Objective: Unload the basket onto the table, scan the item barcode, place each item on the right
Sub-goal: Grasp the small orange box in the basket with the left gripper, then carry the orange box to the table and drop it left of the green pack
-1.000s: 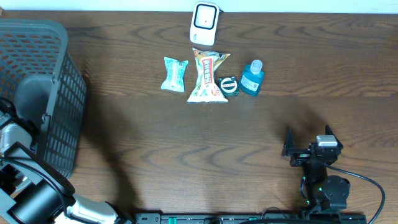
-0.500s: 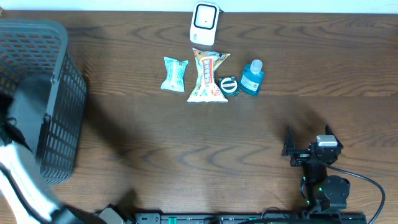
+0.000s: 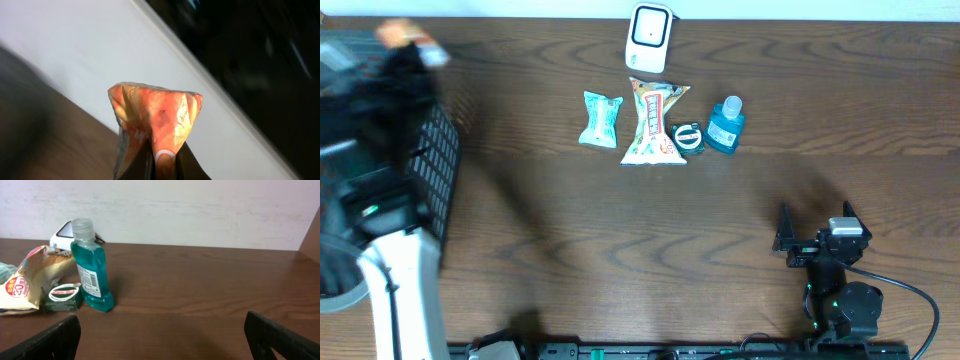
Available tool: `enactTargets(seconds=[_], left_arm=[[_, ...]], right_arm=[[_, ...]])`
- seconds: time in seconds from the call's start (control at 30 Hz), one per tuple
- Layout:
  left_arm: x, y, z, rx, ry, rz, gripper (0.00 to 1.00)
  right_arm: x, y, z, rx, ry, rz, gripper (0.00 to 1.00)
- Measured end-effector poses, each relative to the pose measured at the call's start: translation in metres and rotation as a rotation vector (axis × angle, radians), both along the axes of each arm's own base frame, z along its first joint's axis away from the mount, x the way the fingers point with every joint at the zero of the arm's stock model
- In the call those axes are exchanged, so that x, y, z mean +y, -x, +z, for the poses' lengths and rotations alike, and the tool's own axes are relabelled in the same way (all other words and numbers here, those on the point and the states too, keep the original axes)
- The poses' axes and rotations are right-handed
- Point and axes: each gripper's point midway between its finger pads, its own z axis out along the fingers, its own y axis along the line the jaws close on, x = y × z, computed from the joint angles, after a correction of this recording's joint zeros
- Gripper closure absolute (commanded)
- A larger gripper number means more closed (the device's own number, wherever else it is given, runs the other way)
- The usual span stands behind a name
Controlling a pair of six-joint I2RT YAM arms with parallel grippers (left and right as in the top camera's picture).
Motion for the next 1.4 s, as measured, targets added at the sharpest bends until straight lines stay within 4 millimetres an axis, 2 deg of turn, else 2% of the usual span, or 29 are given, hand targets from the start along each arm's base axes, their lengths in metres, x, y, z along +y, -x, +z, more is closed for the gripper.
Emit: enactTargets(seconds=[0.1,0.17,0.27,0.37,0.5,0.63,0.73,0.87,1.03,1.17,1.3,1.4], left_arm=[[-0.063,-0.014,-0.028,0.058,-0.079,-0.178,0.93],[-0.102,-0.021,-0.060,0.115,-0.168,-0.296,0.93],[-0.137,-0.027,-0.110,0.210,-0.285,-0.397,0.93],[-0.142,-0.034,-0.161,0.325,-0.421,-0.400,0.93],[-0.121,-0.040,-0.223,0.480,-0.630,-0.346,0.93],[-0.101,-0.041,-0.264,0.594,-0.748,-0.314,0.92],[-0.101,-0.040,-0.278,0.624,-0.775,-0.327,0.92],[-0.112,-0.039,-0.279,0.611,-0.781,-0.355,0.92],[-0.124,-0.037,-0.279,0.600,-0.790,-0.384,0.78],[-0.124,-0.036,-0.285,0.613,-0.792,-0.392,0.76],[-0.123,-0.035,-0.300,0.644,-0.802,-0.409,0.29],[-0.124,-0.036,-0.301,0.644,-0.789,-0.406,0.20]], right_arm=[[0.000,0.000,0.000,0.000,0.000,0.000,0.01],[0.000,0.000,0.000,0.000,0.000,0.000,0.01],[0.000,0.000,0.000,-0.001,0.000,0.000,0.01],[0.000,0.000,0.000,0.000,0.000,0.000,0.01],[0.000,0.000,0.000,0.000,0.000,0.000,0.01],[0.000,0.000,0.000,0.000,0.000,0.000,0.01],[0.000,0.000,0.000,0.000,0.000,0.000,0.01],[0.000,0.000,0.000,0.000,0.000,0.000,0.01],[0.000,0.000,0.000,0.000,0.000,0.000,0.01],[0.000,0.000,0.000,0.000,0.000,0.000,0.01],[0.000,0.000,0.000,0.000,0.000,0.000,0.01],[0.000,0.000,0.000,0.000,0.000,0.000,0.01]])
